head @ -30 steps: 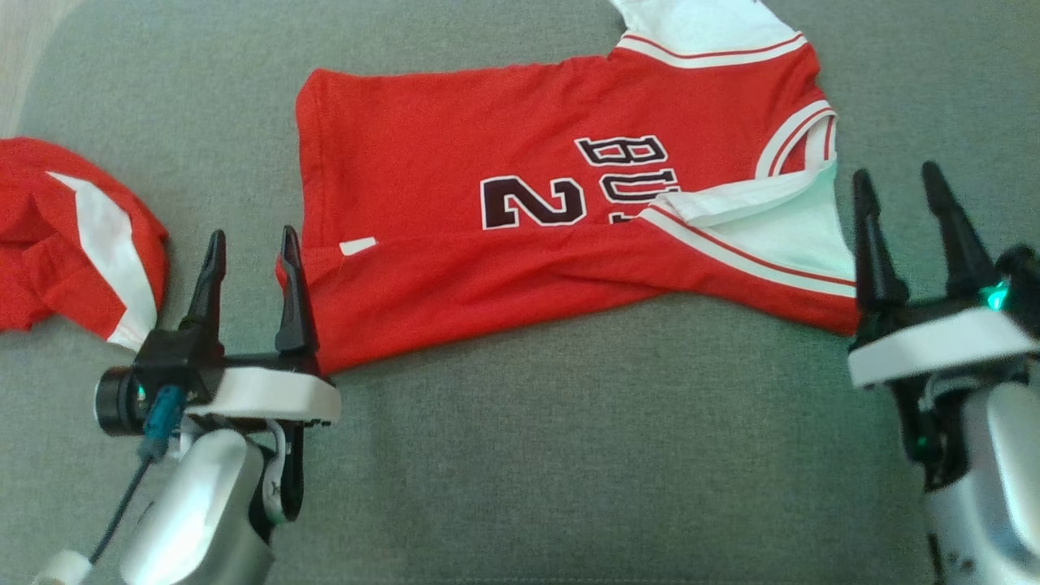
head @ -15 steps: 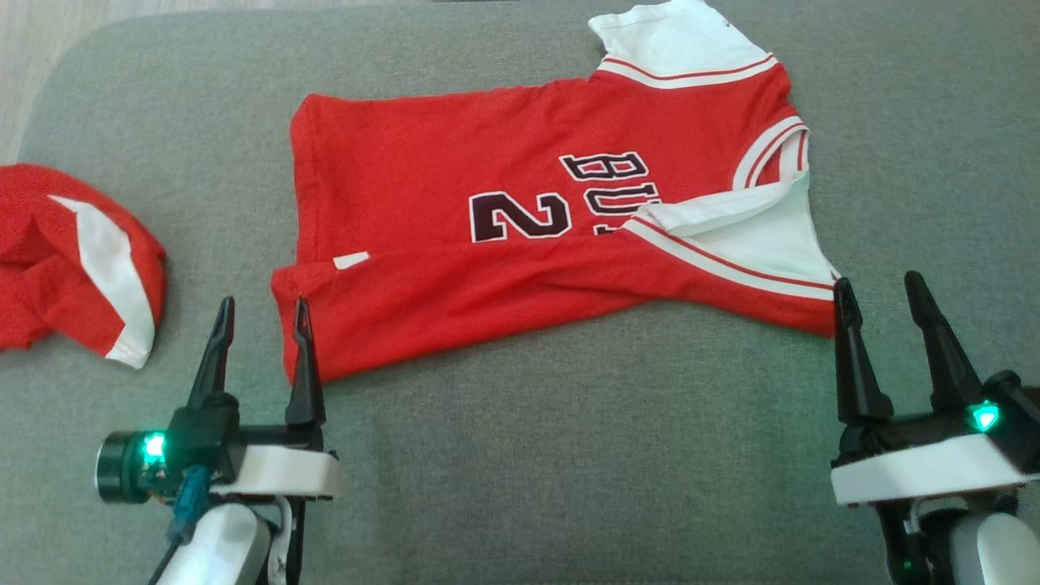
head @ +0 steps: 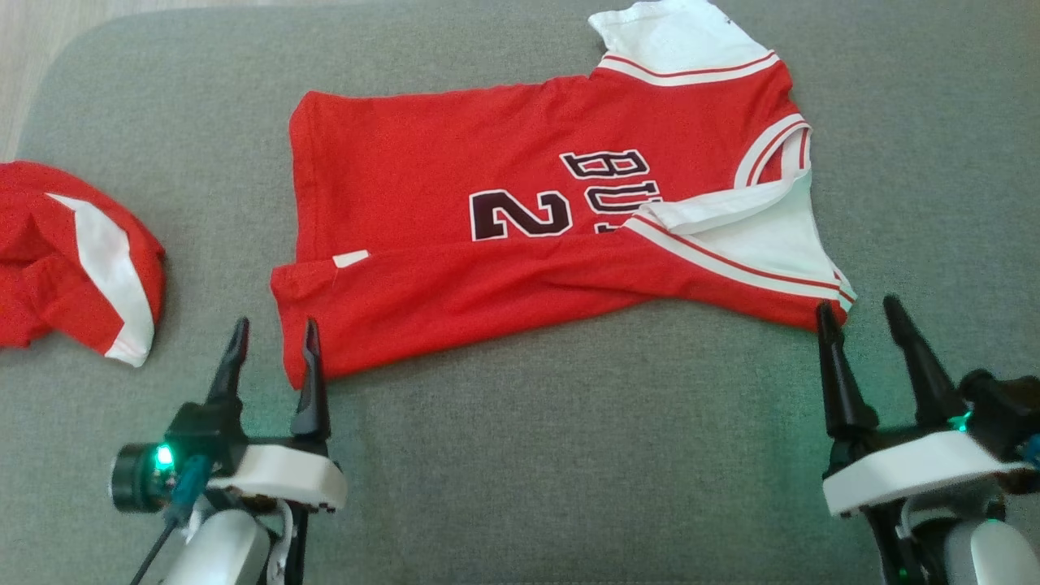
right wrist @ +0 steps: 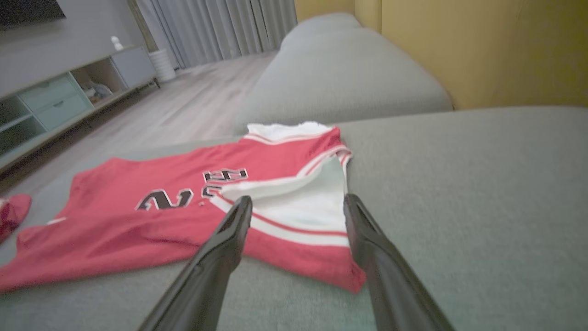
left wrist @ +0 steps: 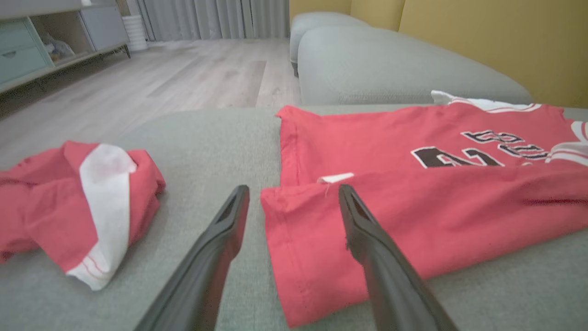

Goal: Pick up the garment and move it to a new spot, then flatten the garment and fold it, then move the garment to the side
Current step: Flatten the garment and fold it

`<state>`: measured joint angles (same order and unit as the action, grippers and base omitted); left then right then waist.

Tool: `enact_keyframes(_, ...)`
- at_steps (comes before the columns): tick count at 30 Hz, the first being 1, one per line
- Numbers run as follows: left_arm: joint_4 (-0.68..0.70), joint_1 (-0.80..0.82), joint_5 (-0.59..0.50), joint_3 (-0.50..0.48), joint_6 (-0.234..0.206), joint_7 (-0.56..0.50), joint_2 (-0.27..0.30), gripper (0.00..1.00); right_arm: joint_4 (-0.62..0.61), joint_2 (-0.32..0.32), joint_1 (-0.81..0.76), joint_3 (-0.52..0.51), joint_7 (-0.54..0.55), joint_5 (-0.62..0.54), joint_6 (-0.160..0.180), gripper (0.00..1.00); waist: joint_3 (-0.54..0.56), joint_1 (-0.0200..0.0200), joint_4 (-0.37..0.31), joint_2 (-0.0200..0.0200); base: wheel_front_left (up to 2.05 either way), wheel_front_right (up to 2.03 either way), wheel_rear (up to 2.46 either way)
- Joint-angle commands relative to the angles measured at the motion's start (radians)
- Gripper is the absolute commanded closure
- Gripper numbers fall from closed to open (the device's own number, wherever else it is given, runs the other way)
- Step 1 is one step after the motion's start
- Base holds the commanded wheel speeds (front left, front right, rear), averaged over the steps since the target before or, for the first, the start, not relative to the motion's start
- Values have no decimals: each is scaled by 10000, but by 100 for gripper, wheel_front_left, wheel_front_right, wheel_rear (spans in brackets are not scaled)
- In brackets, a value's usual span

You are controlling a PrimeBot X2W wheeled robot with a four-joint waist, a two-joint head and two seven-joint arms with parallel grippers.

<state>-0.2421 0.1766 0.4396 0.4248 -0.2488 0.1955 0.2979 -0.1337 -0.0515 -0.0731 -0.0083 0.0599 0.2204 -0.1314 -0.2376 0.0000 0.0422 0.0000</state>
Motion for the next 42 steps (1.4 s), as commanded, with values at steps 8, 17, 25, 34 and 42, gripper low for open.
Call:
enact_keyframes(8,-1078,942,594,150,915,-819,-222,0,1663,-624,1079,-59,548,314,7,0,-303,0,108,0,0,0,0)
enact_keyframes(17,-2336,1703,1049,451,1590,-2086,-281,0,3707,-730,2268,-143,1695,591,7,0,-531,0,110,0,0,0,0)
enact_keyframes(25,-2429,1725,1115,620,1728,-2478,-135,100,4331,-698,2665,-8,2737,1194,7,100,-600,0,145,0,0,0,0)
enact_keyframes(34,-757,1188,1051,159,1120,-2048,498,100,2249,-675,2002,-372,3003,1427,7,100,-419,0,233,0,0,0,0)
enact_keyframes(42,1551,98,1295,-283,370,-3154,1431,100,-540,-233,160,-902,4384,1452,7,100,-148,0,301,0,0,0,0)
